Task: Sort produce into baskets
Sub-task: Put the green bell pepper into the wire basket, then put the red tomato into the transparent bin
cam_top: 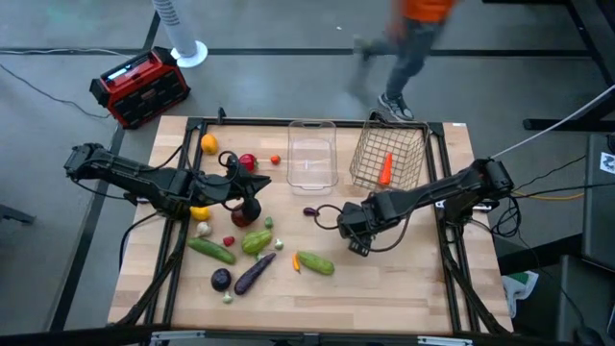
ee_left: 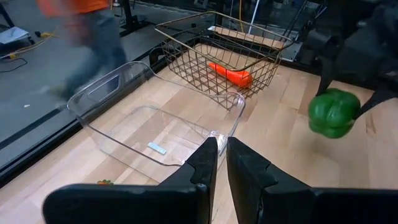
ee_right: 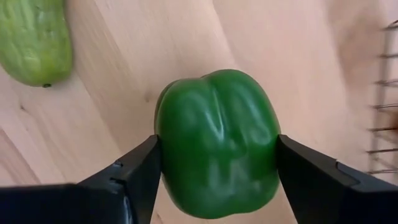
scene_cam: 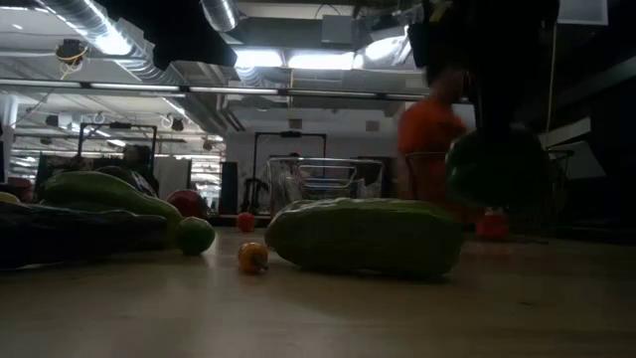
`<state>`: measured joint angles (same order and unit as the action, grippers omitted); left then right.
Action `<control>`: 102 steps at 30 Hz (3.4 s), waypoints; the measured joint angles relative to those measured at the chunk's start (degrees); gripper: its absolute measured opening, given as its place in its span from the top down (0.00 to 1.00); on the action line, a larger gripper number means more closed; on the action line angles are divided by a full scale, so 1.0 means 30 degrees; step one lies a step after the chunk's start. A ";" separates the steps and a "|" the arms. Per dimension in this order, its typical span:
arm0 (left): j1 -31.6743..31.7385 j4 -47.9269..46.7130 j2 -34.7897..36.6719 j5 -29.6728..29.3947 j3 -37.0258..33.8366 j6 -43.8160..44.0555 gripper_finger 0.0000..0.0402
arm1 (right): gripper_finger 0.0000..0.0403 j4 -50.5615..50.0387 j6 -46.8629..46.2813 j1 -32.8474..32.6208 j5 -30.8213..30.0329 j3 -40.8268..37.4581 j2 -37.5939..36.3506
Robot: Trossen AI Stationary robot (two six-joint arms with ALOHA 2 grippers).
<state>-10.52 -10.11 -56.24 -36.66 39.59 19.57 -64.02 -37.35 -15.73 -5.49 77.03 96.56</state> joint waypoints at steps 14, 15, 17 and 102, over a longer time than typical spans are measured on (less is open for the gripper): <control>0.0000 -0.0005 -0.0002 0.0005 0.0000 0.0000 0.92 | 0.32 -0.7013 0.3425 0.3271 -0.5064 0.4558 -0.0082; 0.0000 -0.0005 0.0005 -0.0001 0.0000 0.0000 0.92 | 0.32 -0.7045 0.3949 0.3735 -0.5279 0.4725 -0.0090; 0.0000 -0.0005 0.0002 0.0002 0.0000 0.0000 0.92 | 0.32 -0.7044 0.5034 0.4670 -0.5799 0.4918 -0.0090; 1.3406 -0.5999 -0.5502 0.5368 0.0024 0.6511 0.37 | 0.32 -0.4964 0.8118 1.1999 -0.6451 0.4954 -0.0082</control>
<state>29.69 -28.11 -72.75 -20.56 39.67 39.10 -78.91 -12.99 20.27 -24.84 91.90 96.31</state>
